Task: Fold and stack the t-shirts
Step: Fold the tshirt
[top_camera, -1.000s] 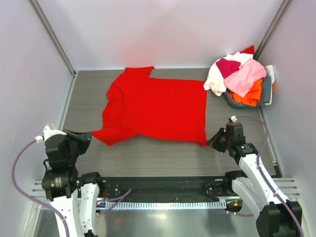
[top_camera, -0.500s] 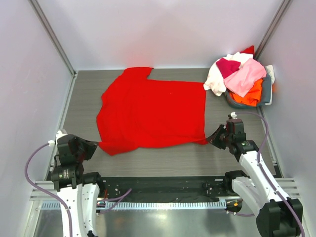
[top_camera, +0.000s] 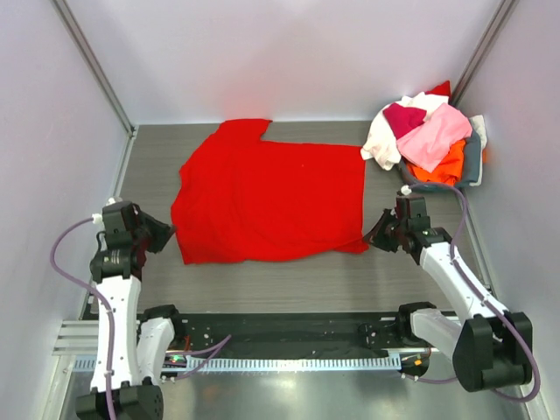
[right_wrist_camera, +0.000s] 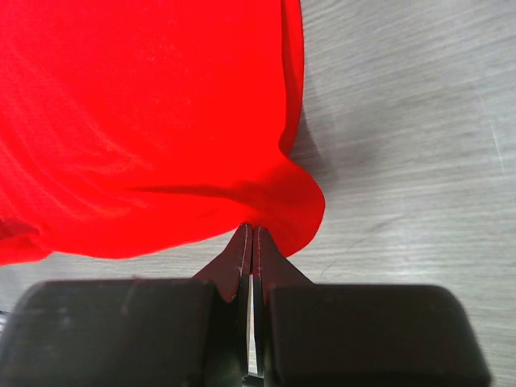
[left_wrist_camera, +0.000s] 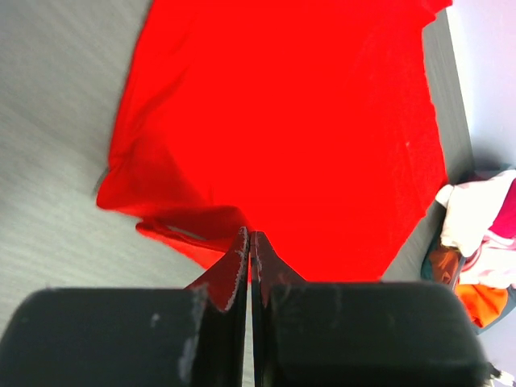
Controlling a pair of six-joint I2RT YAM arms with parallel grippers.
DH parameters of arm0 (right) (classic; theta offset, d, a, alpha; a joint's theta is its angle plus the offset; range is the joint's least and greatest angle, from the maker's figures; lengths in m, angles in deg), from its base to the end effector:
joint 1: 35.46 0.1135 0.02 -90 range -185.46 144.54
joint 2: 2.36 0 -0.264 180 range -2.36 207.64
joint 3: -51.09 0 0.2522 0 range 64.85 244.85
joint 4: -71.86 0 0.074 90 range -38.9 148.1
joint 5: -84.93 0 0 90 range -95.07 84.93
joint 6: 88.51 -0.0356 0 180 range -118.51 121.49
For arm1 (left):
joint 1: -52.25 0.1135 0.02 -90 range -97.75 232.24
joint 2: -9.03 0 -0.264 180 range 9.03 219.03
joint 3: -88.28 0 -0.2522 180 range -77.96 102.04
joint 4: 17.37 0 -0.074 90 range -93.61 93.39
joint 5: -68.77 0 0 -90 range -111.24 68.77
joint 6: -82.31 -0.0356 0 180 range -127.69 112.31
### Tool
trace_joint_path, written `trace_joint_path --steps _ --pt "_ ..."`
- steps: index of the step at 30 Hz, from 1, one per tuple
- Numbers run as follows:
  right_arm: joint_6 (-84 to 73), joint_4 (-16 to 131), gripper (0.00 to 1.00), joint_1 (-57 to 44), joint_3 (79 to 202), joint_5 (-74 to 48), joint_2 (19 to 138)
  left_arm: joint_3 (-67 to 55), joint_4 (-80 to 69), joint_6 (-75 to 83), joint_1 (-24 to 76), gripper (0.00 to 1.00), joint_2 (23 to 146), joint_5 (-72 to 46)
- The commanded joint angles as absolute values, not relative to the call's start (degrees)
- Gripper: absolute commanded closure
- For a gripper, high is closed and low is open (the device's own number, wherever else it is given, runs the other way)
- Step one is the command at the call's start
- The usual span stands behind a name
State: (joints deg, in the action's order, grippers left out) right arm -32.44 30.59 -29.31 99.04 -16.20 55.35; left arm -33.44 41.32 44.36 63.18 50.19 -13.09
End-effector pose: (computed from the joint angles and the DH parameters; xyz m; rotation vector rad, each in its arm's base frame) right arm 0.1942 0.0278 0.2092 0.5196 2.4623 0.5352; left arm 0.1423 0.0224 0.2890 -1.1608 2.0387 -0.5265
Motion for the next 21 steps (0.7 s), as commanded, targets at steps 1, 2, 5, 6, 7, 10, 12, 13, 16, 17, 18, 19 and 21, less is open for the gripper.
trace_joint_path --steps 1,2,5,6,7,10,12,13,16,17,18,19,21 --pt "-30.76 33.75 0.99 -29.48 103.34 -17.55 59.06 -28.48 34.63 42.15 63.23 0.99 54.89 -11.39" --pt "-30.68 34.02 0.99 -29.48 103.78 -17.55 59.94 -27.52 34.36 41.79 63.23 1.0 58.3 -11.48" --pt "-30.68 35.51 0.99 -29.48 105.27 -17.81 63.11 -22.52 34.18 40.74 63.14 0.99 64.2 -12.62" --pt "-30.76 35.95 0.99 -29.48 105.88 -17.9 64.59 -21.54 34.01 40.56 63.14 0.99 65.61 -13.06" --pt "-30.68 36.3 0.99 -29.48 106.33 -17.81 65.22 -20.75 33.83 40.47 63.23 1.0 66.76 -13.15" --pt "-30.32 36.74 0.99 -29.48 107.73 -17.72 68.02 -18.19 31.91 40.99 63.23 0.99 70.19 -13.24" --pt "-29.97 37.09 0.99 -29.48 108.61 -17.9 69.0 -16.96 31.11 41.52 63.14 0.99 72.38 -13.06" --pt "-29.89 37.53 0.99 -29.57 108.88 -18.07 69.87 -16.61 30.67 41.7 63.14 1.0 73.18 -12.8" --pt "-29.62 38.06 0.99 -29.48 110.02 -18.25 71.28 -14.86 29.18 42.31 63.14 1.0 76.08 -12.1" --pt "-29.62 38.15 0.99 -29.48 110.28 -18.25 71.64 -14.5 28.91 42.4 63.14 1.0 76.61 -12.01" --pt "-29.62 38.24 0.99 -29.48 110.81 -17.99 71.9 -14.15 28.74 42.49 63.14 0.99 77.4 -11.83" --pt "-29.71 38.41 0.99 -29.48 111.16 -17.81 72.17 -13.63 28.65 42.67 63.14 0.99 78.8 -11.74" --pt "-29.62 38.5 0.99 -29.57 111.86 -17.29 73.04 -11.69 28.56 42.84 63.14 1.0 80.56 -11.13"
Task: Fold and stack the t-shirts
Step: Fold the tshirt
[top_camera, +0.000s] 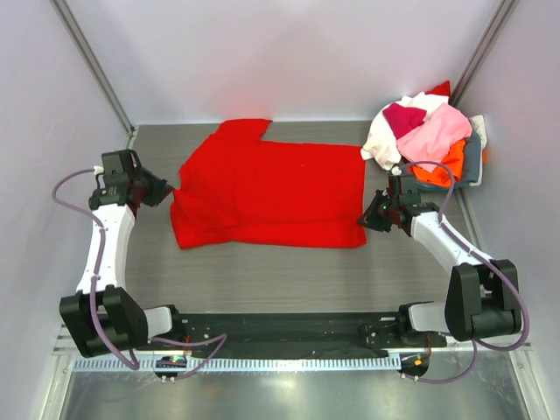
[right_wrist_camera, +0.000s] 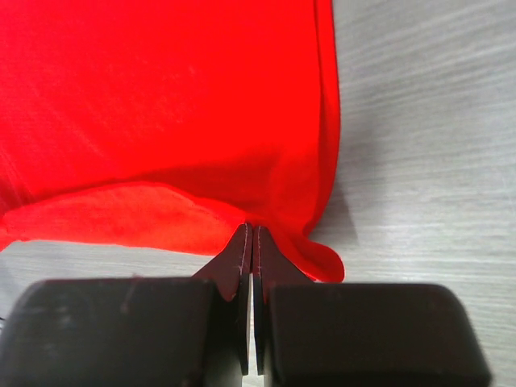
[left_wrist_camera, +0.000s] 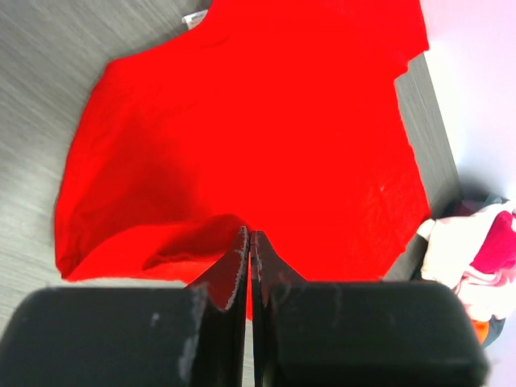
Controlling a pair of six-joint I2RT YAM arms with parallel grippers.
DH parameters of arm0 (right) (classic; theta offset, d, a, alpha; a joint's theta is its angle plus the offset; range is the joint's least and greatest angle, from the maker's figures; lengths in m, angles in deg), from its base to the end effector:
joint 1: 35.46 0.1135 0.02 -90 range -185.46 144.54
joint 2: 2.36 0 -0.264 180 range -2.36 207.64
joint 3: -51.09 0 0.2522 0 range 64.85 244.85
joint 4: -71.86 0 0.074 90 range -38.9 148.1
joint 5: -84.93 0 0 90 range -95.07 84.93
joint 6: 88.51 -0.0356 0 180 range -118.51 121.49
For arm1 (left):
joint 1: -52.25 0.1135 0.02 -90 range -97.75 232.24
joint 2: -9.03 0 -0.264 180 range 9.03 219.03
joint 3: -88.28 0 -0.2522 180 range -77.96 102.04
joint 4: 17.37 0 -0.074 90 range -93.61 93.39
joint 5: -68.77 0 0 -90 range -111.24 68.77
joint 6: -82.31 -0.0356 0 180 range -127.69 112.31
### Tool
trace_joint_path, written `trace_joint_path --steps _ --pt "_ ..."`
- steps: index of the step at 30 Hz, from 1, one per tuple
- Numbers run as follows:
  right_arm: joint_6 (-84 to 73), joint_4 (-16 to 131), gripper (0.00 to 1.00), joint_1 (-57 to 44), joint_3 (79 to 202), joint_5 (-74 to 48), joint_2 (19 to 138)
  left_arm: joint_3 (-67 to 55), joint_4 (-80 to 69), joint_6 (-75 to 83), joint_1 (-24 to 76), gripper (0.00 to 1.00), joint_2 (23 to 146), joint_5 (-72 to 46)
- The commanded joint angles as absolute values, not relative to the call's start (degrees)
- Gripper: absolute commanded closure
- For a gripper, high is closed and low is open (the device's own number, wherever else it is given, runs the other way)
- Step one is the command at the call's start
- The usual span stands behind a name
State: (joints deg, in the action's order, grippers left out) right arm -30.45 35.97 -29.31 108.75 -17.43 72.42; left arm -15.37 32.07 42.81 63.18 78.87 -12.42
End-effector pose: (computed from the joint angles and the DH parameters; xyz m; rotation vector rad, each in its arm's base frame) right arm 0.2549 0.0351 0.2071 0.4786 2.5039 0.5388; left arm 0.2559 0.0439 0.3156 -1.1407 2.0754 -0.5205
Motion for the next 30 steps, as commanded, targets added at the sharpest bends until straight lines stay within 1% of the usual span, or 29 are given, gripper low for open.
trace_joint_path --steps 1,25,30 --pt "-29.53 38.5 0.99 -29.48 112.04 -17.02 73.39 -10.99 28.56 42.93 63.06 0.99 82.22 -10.87" --pt "-31.64 42.81 0.99 -29.57 114.15 -13.42 77.7 8.96 29.25 43.2 57.25 1.0 102.62 -14.2" --pt "-32.08 43.68 0.99 -29.57 115.12 -12.54 77.97 11.25 30.14 42.76 57.17 1.0 103.95 -15.78"
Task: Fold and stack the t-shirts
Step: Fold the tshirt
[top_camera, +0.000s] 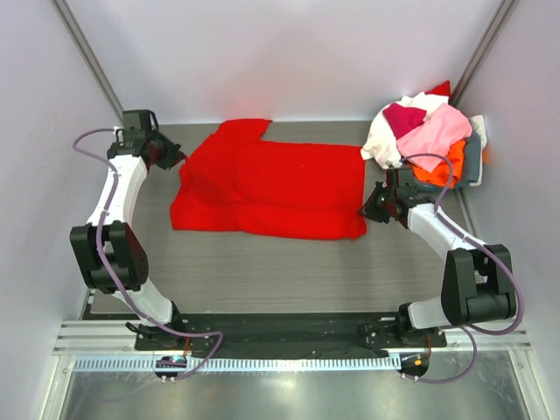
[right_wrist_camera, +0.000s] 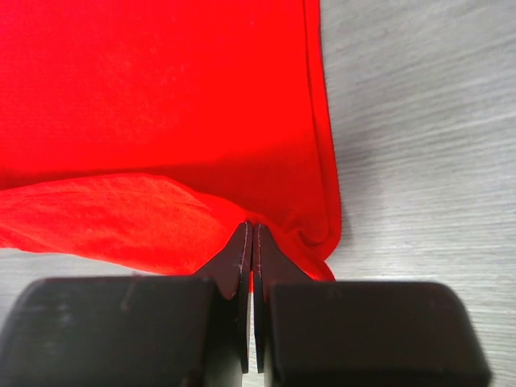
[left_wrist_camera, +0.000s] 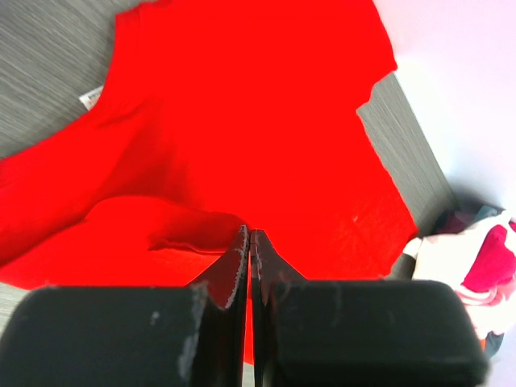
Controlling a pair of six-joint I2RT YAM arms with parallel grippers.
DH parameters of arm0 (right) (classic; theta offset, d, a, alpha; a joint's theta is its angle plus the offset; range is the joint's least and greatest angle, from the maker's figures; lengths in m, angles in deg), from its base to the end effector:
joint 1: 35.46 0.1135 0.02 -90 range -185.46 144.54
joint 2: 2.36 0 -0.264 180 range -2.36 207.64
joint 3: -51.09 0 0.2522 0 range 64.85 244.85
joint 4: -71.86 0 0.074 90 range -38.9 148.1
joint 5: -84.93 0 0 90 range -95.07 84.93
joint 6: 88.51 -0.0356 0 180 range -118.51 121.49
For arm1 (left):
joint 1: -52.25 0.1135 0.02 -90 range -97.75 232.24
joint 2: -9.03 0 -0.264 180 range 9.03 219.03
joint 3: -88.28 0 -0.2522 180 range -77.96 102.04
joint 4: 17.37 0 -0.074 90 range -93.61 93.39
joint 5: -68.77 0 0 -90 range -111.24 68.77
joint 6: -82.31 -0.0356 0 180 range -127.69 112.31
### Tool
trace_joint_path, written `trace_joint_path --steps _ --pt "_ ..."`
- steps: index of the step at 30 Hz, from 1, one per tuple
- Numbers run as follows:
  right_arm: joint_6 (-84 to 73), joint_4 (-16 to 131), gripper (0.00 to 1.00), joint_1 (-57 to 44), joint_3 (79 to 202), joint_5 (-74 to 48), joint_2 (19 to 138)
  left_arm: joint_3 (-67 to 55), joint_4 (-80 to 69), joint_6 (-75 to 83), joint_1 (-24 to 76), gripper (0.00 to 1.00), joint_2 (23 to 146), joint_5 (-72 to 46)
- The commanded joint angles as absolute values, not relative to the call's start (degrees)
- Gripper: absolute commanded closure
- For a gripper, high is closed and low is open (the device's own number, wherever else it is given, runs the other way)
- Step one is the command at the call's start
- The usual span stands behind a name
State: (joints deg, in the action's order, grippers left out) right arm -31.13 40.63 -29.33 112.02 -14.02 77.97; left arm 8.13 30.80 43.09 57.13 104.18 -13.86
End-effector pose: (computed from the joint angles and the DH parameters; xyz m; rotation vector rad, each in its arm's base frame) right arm 0.2806 0.0357 0.2056 0.5049 2.4507 0.4815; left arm 0.3734 0.0273 0.3219 -1.0556 2.1411 -0.5416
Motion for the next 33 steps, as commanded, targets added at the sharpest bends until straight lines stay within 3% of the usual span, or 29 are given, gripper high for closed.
trace_joint_path --steps 1,33 --pt "-32.17 43.69 0.99 -29.57 115.47 -12.62 78.32 11.51 30.4 42.67 57.25 1.0 104.12 -15.87" --pt "-32.87 45.09 0.99 -31.15 124.7 -12.54 88.51 23.38 33.13 42.14 56.91 1.0 116.59 -15.61"
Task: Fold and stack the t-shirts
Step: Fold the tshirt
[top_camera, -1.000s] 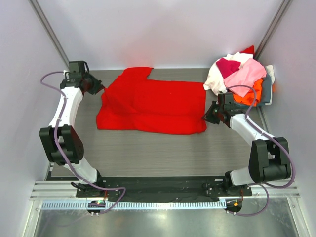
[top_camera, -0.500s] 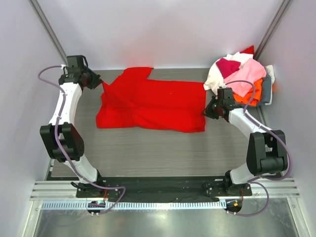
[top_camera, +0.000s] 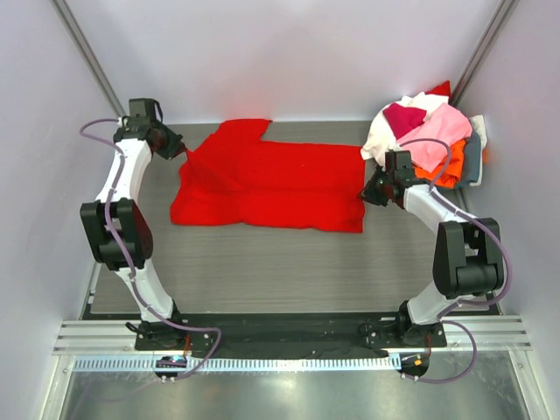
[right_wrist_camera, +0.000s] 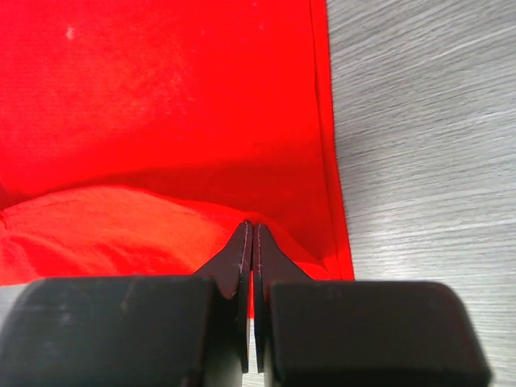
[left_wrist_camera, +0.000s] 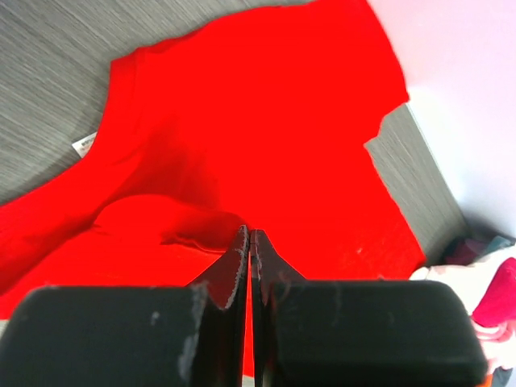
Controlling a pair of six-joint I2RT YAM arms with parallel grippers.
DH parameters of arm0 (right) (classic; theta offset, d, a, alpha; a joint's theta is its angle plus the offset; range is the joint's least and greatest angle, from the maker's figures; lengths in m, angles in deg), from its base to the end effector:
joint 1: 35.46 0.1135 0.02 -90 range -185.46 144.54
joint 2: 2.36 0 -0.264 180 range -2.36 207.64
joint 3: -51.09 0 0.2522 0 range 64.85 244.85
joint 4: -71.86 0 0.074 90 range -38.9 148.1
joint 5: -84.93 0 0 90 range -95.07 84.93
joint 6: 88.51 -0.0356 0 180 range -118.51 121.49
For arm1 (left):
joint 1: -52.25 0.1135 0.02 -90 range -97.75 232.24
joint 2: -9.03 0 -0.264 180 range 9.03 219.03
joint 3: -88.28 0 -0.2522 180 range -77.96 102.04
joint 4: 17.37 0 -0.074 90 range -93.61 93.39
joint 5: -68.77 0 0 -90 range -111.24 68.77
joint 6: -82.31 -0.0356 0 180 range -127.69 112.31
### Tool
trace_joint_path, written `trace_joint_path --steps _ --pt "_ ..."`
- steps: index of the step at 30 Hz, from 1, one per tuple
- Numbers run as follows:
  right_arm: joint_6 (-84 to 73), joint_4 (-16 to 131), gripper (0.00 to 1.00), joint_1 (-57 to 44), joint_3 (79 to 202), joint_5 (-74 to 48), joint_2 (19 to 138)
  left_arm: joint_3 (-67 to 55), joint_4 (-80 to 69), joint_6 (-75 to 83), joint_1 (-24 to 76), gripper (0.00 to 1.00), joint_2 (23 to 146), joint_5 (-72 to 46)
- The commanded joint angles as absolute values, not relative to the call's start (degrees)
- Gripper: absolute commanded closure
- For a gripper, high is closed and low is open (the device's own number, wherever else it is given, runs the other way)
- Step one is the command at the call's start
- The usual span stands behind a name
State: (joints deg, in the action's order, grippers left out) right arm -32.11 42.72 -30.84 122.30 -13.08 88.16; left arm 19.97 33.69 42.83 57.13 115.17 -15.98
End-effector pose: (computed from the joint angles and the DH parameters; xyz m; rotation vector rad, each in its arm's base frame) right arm 0.3314 0.0318 0.2123 0.5522 2.3981 0.4683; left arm 0.4199 0.0326 0.3134 -1.0829 2.1600 -0.4853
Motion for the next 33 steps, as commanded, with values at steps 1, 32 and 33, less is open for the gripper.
trace_joint_path --steps 1,32,33 --pt "-32.87 45.18 0.99 -31.33 124.7 -12.54 88.78 23.64 33.13 42.23 56.82 1.0 117.21 -15.44" --pt "-34.81 49.4 0.99 -33.88 124.35 -14.91 90.45 29.71 34.53 46.18 53.21 1.0 118.27 -20.71" --pt "-34.89 49.49 0.99 -33.96 124.35 -14.91 90.71 30.06 34.36 46.18 53.21 1.0 118.54 -20.71"
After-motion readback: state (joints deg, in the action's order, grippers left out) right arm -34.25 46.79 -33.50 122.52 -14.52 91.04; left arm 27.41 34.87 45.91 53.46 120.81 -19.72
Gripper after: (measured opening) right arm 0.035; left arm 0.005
